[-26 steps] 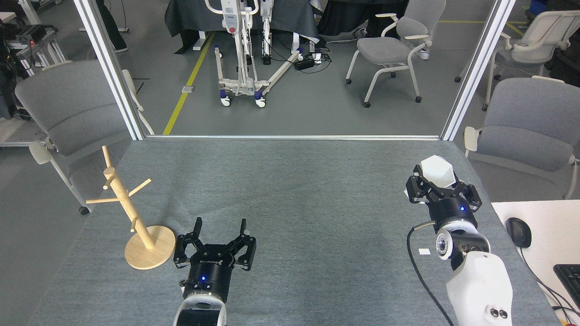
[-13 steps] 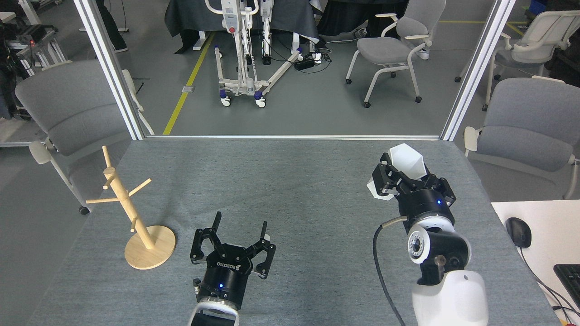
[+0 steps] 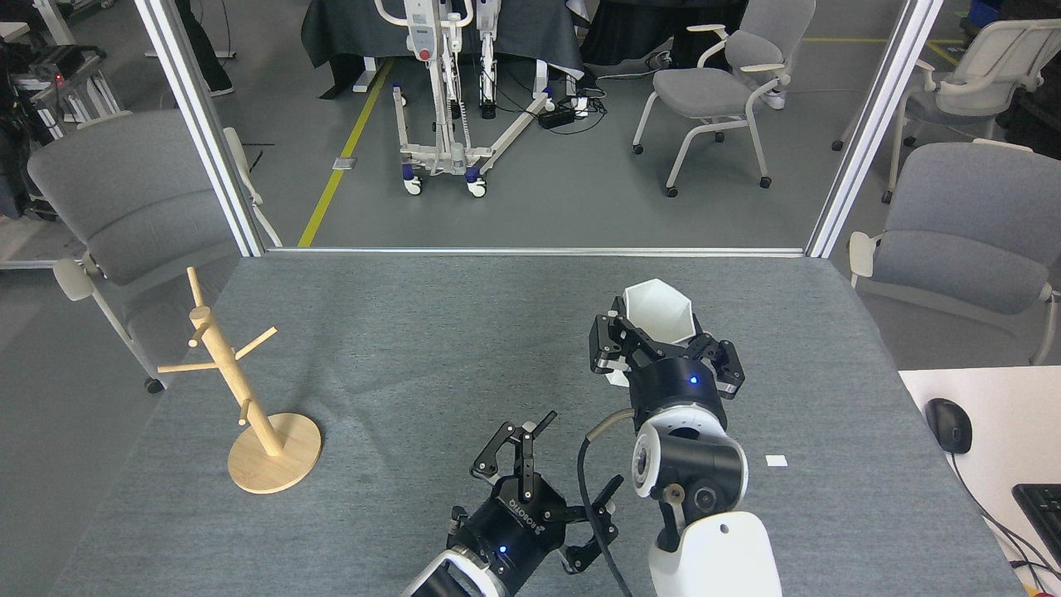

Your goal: Hang cup on storage rack

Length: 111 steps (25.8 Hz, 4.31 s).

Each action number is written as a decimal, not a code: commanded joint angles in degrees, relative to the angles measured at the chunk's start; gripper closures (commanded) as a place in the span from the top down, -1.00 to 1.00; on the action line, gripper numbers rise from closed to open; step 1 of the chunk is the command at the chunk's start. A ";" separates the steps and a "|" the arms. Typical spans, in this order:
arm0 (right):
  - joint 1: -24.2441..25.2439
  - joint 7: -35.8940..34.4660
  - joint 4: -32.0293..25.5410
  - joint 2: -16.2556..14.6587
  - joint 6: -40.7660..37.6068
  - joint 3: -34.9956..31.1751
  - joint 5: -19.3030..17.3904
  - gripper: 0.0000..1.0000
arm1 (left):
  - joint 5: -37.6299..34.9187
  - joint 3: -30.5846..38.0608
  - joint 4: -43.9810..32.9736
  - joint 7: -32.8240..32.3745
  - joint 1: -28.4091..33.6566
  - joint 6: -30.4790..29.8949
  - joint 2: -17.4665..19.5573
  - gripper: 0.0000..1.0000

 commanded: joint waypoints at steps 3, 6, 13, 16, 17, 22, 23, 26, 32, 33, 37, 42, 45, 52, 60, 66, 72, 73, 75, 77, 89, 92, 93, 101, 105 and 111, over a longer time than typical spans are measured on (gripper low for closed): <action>-0.17 6.12 0.24 0.20 9.08 7.84 5.89 -0.48 | 2.68 0.11 8.32 -3.01 -8.09 -3.64 -3.43 0.98; -0.44 7.09 0.85 0.12 11.01 9.69 6.15 -0.48 | 9.09 1.08 10.26 -4.50 -10.91 -4.34 -4.22 0.98; -0.09 7.18 1.55 0.03 11.01 9.86 6.15 -0.48 | 11.64 4.68 10.87 -5.47 -11.79 -5.66 -3.43 0.98; -0.09 7.18 2.52 0.12 11.01 9.95 6.24 -0.48 | 11.91 4.77 11.75 -6.00 -11.96 -7.42 -3.61 0.98; -0.09 7.18 2.70 0.20 11.10 10.13 6.24 -0.49 | 12.08 4.86 12.45 -6.44 -12.05 -7.33 -3.87 0.98; 0.09 7.27 3.49 0.47 12.07 13.11 6.24 -0.49 | 12.70 5.30 13.33 -7.31 -12.05 -7.24 -4.22 0.98; 0.09 7.27 3.66 0.47 12.60 13.82 6.24 -0.49 | 12.70 5.30 13.68 -7.40 -12.40 -7.06 -4.22 0.98; 0.09 7.27 4.81 0.47 14.70 16.37 6.24 -0.49 | 12.79 5.39 15.09 -7.40 -13.28 -6.63 -4.22 0.97; 0.18 7.27 6.74 0.55 17.43 19.79 6.15 -0.49 | 13.05 5.39 14.92 -7.31 -13.54 -7.68 -3.61 -0.01; 0.18 7.27 7.00 0.55 17.61 19.88 6.06 -0.49 | 13.05 5.30 14.65 -7.40 -13.19 -8.47 -3.43 -0.58; 0.18 7.27 7.36 0.64 17.69 20.67 6.06 -0.49 | 13.05 5.56 14.65 -10.13 -13.02 -10.40 -3.52 -1.00; 0.09 7.27 7.62 0.73 17.96 20.85 5.98 -0.42 | 13.05 5.56 14.74 -10.22 -13.02 -10.49 -3.43 -1.00; -0.17 7.27 7.97 0.64 17.87 20.94 5.98 0.11 | 13.05 5.65 14.74 -10.22 -12.75 -10.40 -3.35 -1.00; -0.70 6.48 9.20 0.99 17.87 20.85 5.98 0.96 | 13.05 7.15 12.45 -10.13 -8.97 -10.49 -2.38 -1.00; -1.67 -3.01 9.29 0.99 17.96 20.76 5.54 0.97 | 13.05 7.32 9.47 -10.13 -5.02 -10.32 0.35 -1.00; -1.84 -17.52 9.29 0.82 17.96 19.44 5.36 0.97 | 12.87 10.75 3.67 -9.95 0.52 -10.05 1.84 -1.00; -2.46 -25.25 9.29 -0.32 9.43 5.03 2.37 0.98 | 12.43 20.59 -6.97 -10.04 10.45 -8.38 4.30 -1.00; -2.46 -27.10 9.46 -1.47 5.30 1.07 0.35 0.98 | 12.43 22.44 -7.32 -9.86 11.94 -8.21 5.18 -1.00; -1.93 -30.53 10.17 -5.86 -4.81 -6.75 -4.66 0.97 | 12.43 27.54 -7.32 -8.98 14.58 -8.12 6.24 -1.00; -1.41 -32.28 11.31 -9.46 -14.29 -12.72 -8.70 0.98 | 12.43 32.81 -7.32 -7.49 17.13 -8.47 6.41 -1.00; 17.75 -44.15 12.01 -13.51 -28.80 -23.10 -10.64 0.98 | 12.08 52.85 -4.07 -7.14 12.82 2.07 9.22 -1.00; 18.02 -44.06 12.01 -13.33 -28.80 -22.83 -10.55 0.98 | 8.92 53.38 -1.43 -7.23 9.57 4.89 11.42 -1.00; 18.02 -44.15 12.01 -13.33 -28.80 -22.83 -10.55 0.98 | 7.07 53.38 -0.29 -7.23 8.08 5.50 11.42 -1.00; 17.40 -44.15 12.28 -13.77 -28.80 -23.10 -10.64 0.98 | 3.47 54.52 7.53 -7.23 -1.33 5.85 12.83 -1.00; 17.14 -44.06 12.28 -13.86 -28.71 -23.19 -10.64 0.99 | 3.38 54.52 7.36 -7.23 -1.68 5.42 13.27 -1.00; 17.14 -43.88 12.37 -13.68 -28.62 -23.27 -10.72 0.99 | 3.03 52.67 7.36 -7.31 -1.86 5.42 12.65 -1.00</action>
